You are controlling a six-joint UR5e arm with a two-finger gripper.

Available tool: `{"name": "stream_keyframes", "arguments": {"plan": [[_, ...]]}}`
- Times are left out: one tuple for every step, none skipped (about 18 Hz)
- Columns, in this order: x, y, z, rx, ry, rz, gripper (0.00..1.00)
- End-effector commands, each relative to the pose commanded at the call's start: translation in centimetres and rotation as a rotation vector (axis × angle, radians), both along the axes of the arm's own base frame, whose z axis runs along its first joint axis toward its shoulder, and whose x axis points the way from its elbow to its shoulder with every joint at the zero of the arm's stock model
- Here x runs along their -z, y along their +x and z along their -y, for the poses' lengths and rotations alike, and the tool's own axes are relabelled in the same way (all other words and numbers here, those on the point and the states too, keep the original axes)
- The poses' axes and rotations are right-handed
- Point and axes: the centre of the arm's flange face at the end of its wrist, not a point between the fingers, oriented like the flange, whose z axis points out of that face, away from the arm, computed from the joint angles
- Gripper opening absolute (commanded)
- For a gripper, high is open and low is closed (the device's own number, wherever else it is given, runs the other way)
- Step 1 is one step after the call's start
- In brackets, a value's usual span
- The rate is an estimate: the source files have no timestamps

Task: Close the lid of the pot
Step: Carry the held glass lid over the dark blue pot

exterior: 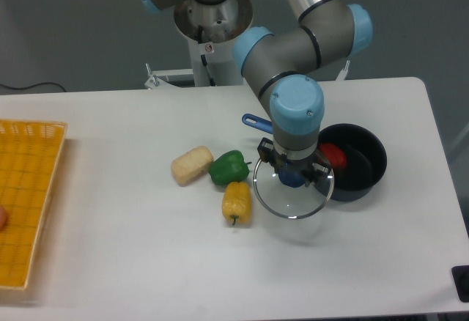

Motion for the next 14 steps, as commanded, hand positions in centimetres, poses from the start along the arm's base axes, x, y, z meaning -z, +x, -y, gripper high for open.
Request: {"name": "stream_keyframes", "arguments": {"plan": [[0.0,-0.3,0.4,0.03,0.001,0.003,0.62],[0.0,-0.7,0.6,0.058,0.018,-0.003,0.62],[0.3,-1.2,1.0,0.072,0.042,-0.004,0.62],[0.5,-1.5,1.5,0.083,0.071,-0.003,0.62],[0.2,-1.9,2.4,0.098,0.101,-0.004,0.62],[-0.1,-2.3,3.3,0.119,0.118,-0.002,0.62],[-0.5,-2.8,4.1,0.138,0.135,-0.003,0.62],[-0.5,-3.4,4.8,0.153,0.147,0.002,0.62],[-0.6,-3.8,5.3,0.169,0.158,0.006,0.62],[-0.8,-4.3,6.0,0.179,0.171,0.007,0.62],[-1.0,-4.6,6.4,0.184,0.179,0.007,0.62],[-1.1,-4.7,6.6,0.187,0.18,0.004,0.62],[-1.3,-4.8,6.8,0.195,0.181,0.001,0.62],[-1.3,-4.8,6.9,0.215,0.179,0.002,0.62]]}}
